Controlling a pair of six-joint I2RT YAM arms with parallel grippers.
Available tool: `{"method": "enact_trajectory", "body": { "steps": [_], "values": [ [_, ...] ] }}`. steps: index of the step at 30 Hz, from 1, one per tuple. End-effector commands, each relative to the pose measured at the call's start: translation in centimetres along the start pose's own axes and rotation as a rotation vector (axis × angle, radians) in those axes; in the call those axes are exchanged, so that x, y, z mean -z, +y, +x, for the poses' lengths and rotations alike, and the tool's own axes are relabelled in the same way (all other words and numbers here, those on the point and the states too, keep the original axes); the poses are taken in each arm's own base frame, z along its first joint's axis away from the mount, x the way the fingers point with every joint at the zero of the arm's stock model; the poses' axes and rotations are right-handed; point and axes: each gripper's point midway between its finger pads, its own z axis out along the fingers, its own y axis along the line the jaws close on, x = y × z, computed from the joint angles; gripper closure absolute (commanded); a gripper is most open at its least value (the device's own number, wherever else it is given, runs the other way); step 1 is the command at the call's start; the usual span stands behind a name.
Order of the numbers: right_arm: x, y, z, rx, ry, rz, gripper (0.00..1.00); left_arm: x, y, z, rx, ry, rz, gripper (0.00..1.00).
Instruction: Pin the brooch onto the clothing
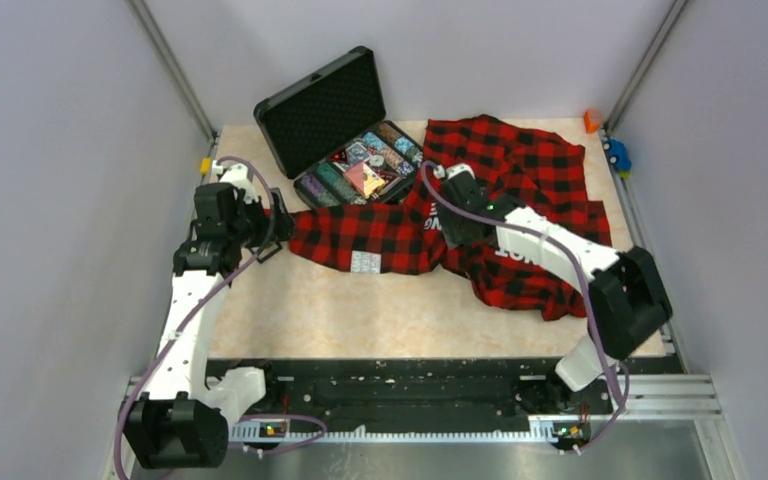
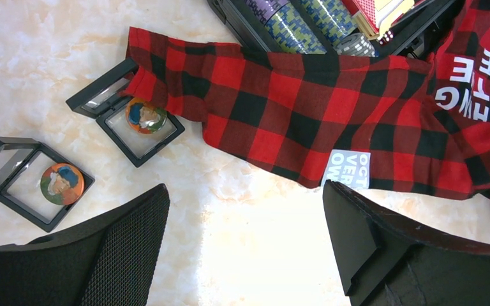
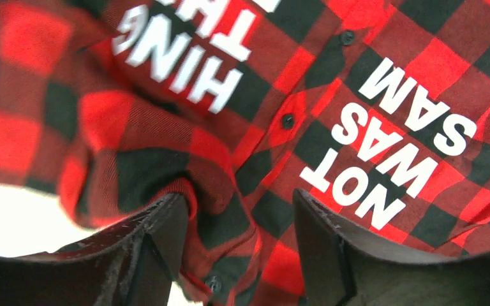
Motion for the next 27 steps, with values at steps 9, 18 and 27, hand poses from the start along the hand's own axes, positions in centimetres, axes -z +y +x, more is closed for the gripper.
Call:
{"method": "enact_trajectory", "body": {
  "steps": [9,18,27],
  "values": [
    [9.2,7.5,2.7,0.127,-0.234,-0.103,0.39,-0.3,-0.8,-0.2,0.002,-0.002,0.047,0.07],
    [5.5,12.6,8.2,0.107,-0.116,-0.189,0.58,-0.4,-0.8,-0.2,0.003,0.002,0.047,0.07],
    [1.1,6.8,9.7,0.154,-0.046,0.074,0.66,-0.4,-0.8,-0.2,0.0,0.0,0.044,0.07]
  ]
}}
